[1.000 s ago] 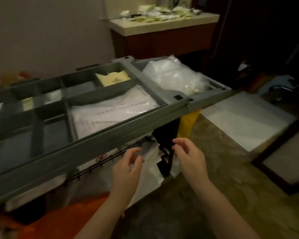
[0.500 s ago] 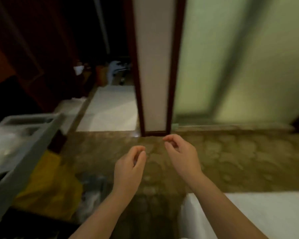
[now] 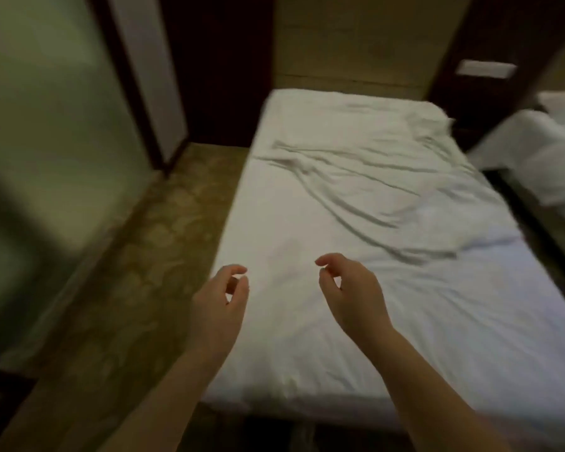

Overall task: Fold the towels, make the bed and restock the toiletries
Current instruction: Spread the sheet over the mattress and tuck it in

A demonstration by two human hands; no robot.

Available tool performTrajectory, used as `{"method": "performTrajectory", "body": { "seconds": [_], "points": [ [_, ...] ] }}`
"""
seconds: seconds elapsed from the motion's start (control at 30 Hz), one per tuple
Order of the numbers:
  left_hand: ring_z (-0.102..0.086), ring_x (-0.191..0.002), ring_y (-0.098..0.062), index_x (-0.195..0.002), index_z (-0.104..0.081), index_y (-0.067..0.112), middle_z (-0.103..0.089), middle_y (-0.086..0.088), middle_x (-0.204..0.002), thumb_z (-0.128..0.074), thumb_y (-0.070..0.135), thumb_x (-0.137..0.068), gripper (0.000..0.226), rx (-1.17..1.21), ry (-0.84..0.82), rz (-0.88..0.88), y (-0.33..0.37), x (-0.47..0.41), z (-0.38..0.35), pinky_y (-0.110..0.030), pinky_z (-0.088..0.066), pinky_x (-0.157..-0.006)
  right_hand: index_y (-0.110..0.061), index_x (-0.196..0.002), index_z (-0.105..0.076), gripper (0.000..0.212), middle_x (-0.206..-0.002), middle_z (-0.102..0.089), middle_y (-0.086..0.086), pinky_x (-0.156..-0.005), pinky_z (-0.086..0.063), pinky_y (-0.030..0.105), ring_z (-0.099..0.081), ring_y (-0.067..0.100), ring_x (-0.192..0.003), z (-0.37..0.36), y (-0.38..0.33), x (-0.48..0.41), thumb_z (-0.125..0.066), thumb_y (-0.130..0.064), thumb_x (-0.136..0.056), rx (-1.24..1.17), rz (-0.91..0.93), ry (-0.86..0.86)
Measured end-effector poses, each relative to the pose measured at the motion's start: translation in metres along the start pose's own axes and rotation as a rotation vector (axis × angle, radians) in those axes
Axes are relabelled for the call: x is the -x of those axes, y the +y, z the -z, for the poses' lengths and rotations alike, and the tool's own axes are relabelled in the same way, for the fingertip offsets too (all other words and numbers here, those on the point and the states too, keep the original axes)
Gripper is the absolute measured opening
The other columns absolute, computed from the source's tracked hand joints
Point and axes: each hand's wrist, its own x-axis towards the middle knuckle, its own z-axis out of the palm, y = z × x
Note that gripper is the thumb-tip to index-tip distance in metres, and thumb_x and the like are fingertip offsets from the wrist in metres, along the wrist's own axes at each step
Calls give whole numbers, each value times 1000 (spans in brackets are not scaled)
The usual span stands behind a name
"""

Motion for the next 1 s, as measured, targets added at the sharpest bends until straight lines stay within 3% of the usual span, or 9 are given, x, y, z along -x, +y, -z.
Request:
{"method": "performTrajectory", "body": {
  "seconds": [0.17,0.27,0.4,0.67,0.87,1.0],
  "points": [
    [-55,-76,-7,-109,-64,15,-61,7,-85,-54,18,-94,19,-21,-184,-149,36,11,-76,-6,-34,-64,-17,-111,-65,23,-97,-67,-3,-83,-46,32,-60,16,-91,50,85,50,-53,-19,-92,106,-228,185],
    [-54,-74,-1,-110,-64,17,-59,9,-83,-54,20,-94,19,-51,-279,-197,52,9,-119,-9,-37,-65,-20,-118,-60,25,-105,-63,-6,-91,-46,37,-58,14,-98,64,132,65,-53,-21,-93,103,-367,189],
    [-52,-74,-4,-113,-60,21,-58,8,-85,-52,23,-94,21,-111,-351,-196,69,-8,-184,-17,-36,-65,-23,-120,-57,26,-109,-62,-7,-93,-40,31,-57,12,-102,67,195,52,-50,-24,-95,111,-506,126],
    [-56,-84,-12,-119,-57,19,-60,5,-98,-50,24,-95,25,-210,-375,-34,97,-80,-376,-24,-39,-72,-15,-118,-60,28,-110,-65,1,-89,-43,33,-59,19,-101,74,386,-76,-47,-19,-95,27,-651,-4],
    [-54,-82,-11,-89,-57,23,-60,4,-89,-50,17,-94,10,-342,-569,-2,84,-124,-500,-19,-33,-68,-15,-124,-56,33,-117,-62,7,-83,-42,31,-57,25,-105,41,522,-164,-43,-16,-94,-180,-862,-101],
    [-52,-91,-6,-108,-63,17,-58,8,-99,-51,16,-94,18,-335,-643,-45,69,-142,-570,-17,-34,-76,-15,-134,-46,37,-123,-59,12,-87,-40,31,-55,29,-109,14,595,-202,-43,-18,-97,-294,-1002,18]
  ]
}}
